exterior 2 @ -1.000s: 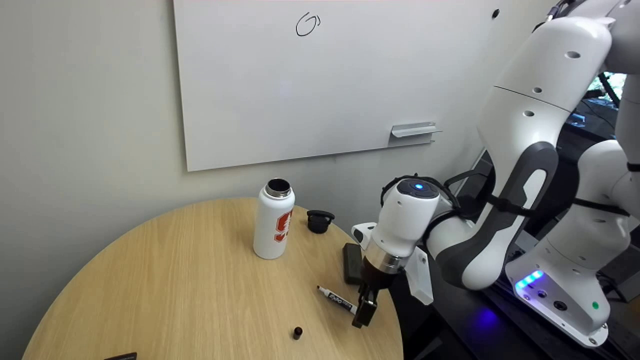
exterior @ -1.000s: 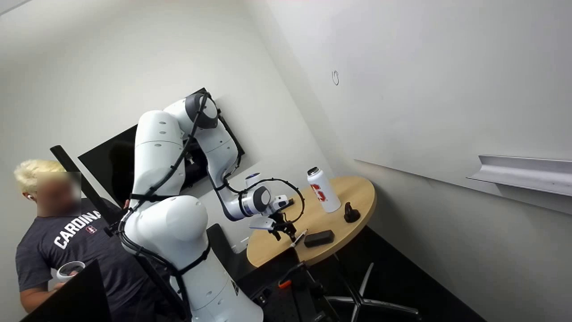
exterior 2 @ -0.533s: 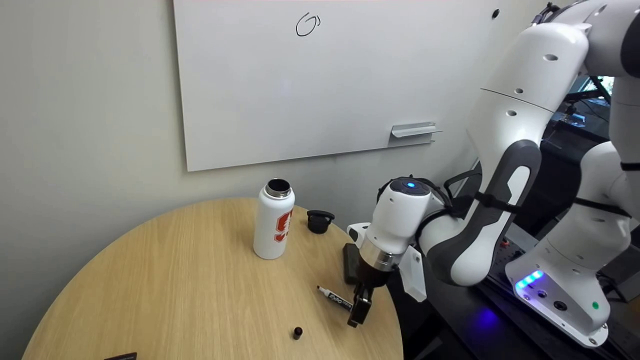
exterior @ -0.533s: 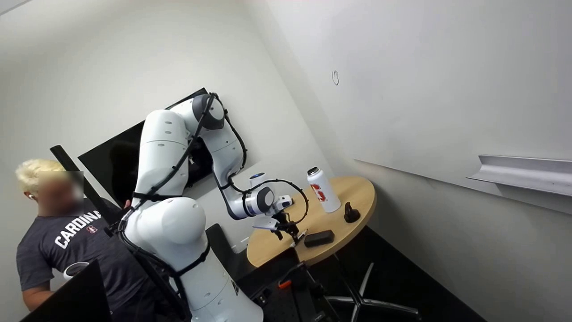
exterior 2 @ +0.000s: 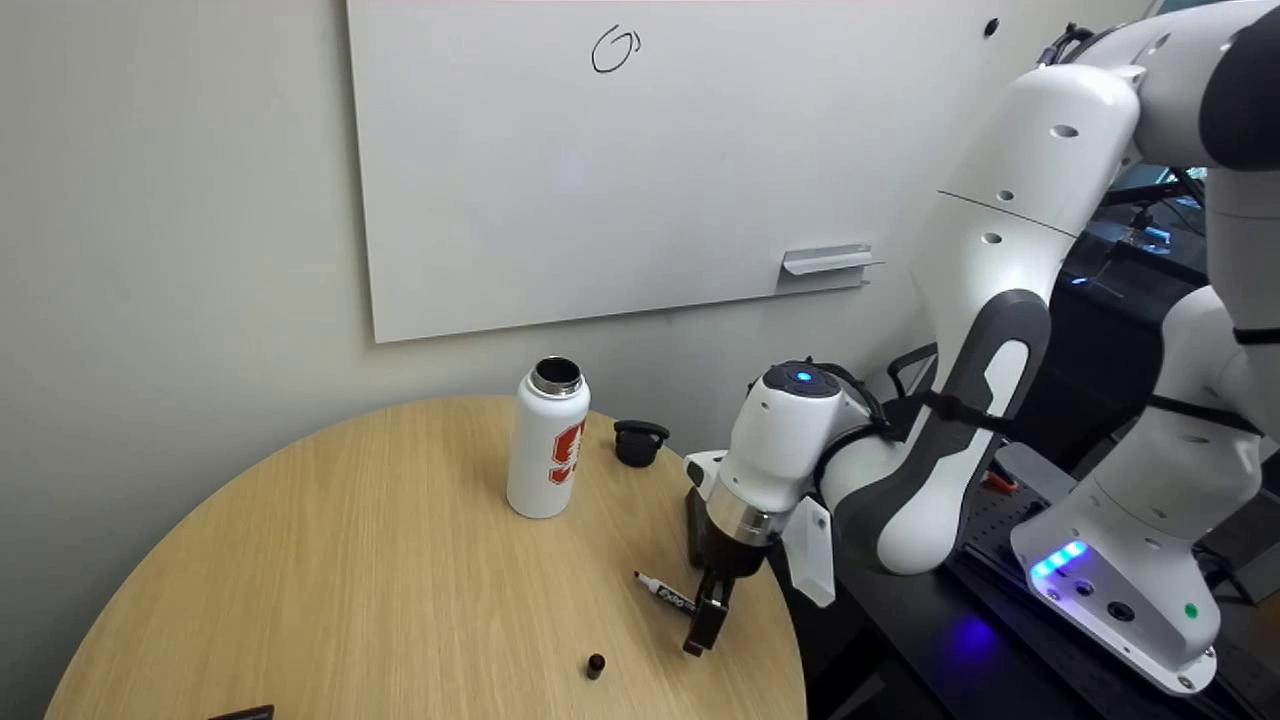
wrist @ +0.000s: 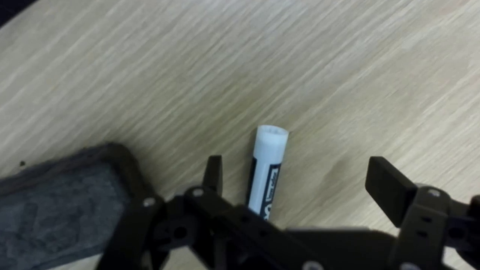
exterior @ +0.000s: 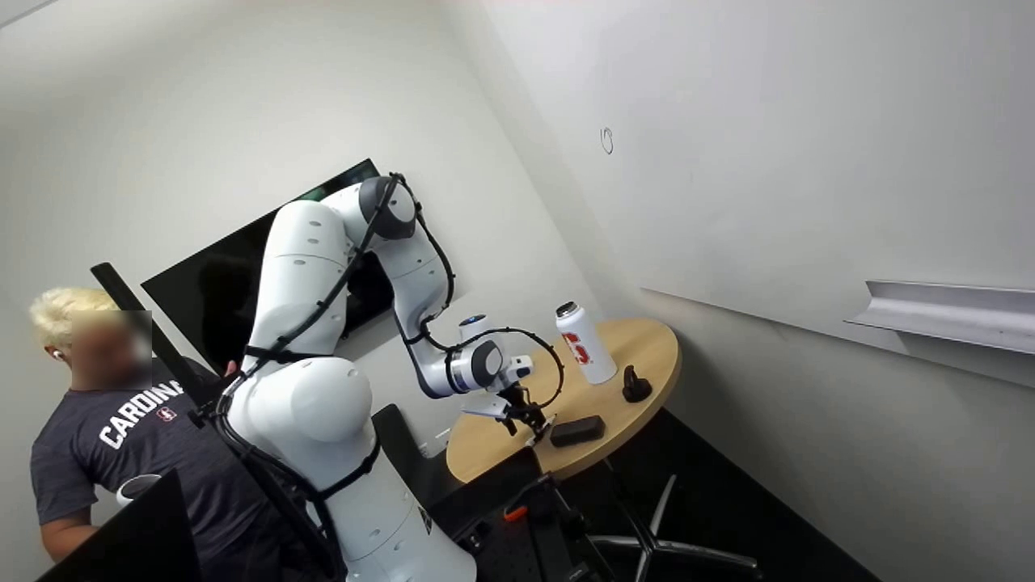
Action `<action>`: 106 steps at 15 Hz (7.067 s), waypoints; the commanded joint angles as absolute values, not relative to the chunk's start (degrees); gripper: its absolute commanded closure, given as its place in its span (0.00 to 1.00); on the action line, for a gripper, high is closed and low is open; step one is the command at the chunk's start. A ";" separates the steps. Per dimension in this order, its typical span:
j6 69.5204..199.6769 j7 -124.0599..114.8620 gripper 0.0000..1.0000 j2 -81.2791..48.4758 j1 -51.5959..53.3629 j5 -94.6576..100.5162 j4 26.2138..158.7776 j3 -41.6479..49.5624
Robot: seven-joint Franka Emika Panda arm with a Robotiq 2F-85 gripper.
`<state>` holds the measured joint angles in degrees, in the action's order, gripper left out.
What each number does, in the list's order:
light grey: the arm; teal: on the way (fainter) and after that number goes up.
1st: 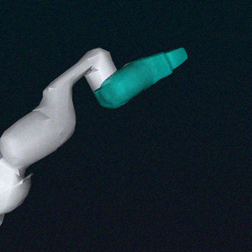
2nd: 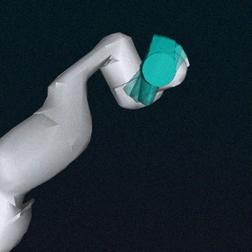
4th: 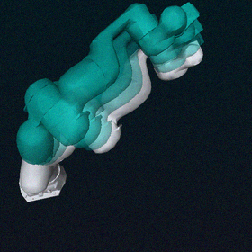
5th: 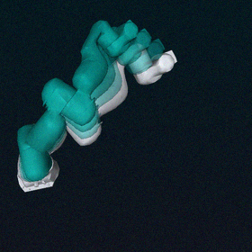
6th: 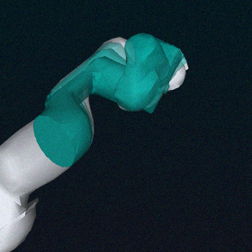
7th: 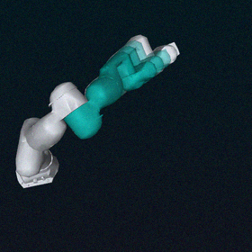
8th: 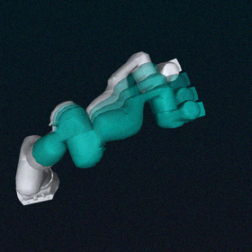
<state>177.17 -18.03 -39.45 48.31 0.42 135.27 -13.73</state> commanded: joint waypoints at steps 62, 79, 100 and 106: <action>117.80 -26.47 0.95 7.31 15.65 31.49 120.04 -16.02; 116.90 -26.33 0.95 2.31 10.69 28.74 113.97 -13.05; 112.68 -19.98 0.95 -5.95 10.50 19.82 100.21 -9.76; 112.62 -20.10 0.95 -7.65 10.69 19.78 98.55 -9.38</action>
<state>114.79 -21.75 -6.16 10.25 21.07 101.38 -10.11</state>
